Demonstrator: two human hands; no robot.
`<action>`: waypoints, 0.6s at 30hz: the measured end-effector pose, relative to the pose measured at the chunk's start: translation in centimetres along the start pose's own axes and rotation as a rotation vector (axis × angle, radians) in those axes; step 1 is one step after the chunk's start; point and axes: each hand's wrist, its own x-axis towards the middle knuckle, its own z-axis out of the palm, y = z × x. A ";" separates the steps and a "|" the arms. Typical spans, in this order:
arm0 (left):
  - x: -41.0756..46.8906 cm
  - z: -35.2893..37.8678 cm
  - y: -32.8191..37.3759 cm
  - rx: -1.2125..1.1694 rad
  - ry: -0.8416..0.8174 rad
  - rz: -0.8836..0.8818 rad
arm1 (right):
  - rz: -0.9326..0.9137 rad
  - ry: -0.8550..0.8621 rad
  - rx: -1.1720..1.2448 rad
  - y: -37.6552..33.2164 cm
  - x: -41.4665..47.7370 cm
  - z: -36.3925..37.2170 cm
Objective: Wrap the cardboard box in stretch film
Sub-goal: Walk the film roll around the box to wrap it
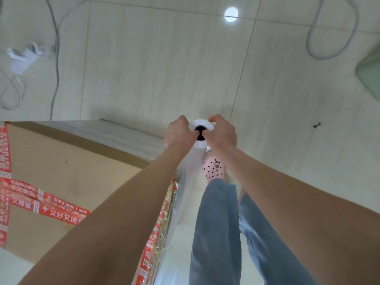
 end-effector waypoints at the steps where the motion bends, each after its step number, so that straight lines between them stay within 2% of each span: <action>1: 0.2 -0.2 -0.1 -0.007 -0.002 -0.002 | -0.009 0.005 -0.014 -0.4 0.2 0.1; 8: 1.9 -2.3 -1.6 -0.017 0.032 -0.047 | -0.092 0.000 -0.053 -3.7 1.2 1.8; 10: 2.4 -3.1 -2.2 0.040 0.050 0.033 | -0.102 -0.013 -0.081 -4.4 1.2 2.4; 15: 3.5 -4.0 -2.6 0.286 0.054 0.392 | -0.082 -0.004 -0.130 -5.2 1.2 3.0; 18: 4.5 -4.4 -2.0 0.321 0.052 0.441 | -0.120 0.001 -0.193 -5.7 1.6 2.6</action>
